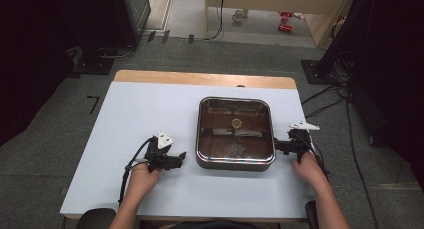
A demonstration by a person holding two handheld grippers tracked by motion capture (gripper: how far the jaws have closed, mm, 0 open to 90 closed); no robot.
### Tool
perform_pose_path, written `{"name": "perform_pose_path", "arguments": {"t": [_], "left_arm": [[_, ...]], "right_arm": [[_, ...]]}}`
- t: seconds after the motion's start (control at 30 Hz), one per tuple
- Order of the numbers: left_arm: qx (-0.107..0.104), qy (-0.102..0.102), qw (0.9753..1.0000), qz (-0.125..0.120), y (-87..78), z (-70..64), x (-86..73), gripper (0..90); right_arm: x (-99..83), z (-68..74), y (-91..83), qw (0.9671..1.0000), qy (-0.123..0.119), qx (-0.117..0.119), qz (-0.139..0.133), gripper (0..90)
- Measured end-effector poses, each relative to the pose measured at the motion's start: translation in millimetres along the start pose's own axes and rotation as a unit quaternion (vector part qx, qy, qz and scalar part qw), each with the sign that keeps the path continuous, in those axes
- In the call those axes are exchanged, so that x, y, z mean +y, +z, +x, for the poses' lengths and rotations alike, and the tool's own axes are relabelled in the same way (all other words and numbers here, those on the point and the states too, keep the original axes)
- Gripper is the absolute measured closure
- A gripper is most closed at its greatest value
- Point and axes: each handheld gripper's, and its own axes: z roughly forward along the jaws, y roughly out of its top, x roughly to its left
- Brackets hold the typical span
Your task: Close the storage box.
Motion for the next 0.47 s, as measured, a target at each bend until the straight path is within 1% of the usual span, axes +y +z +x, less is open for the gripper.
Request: {"name": "perform_pose_path", "arguments": {"t": [0.47], "left_arm": [[0.004,-0.001,1.0000,0.000,0.0,-0.6,-0.2,17.8]], "right_arm": [[0.0,0.0,0.0,1.0000,0.000,0.000,0.000,11.3]]}}
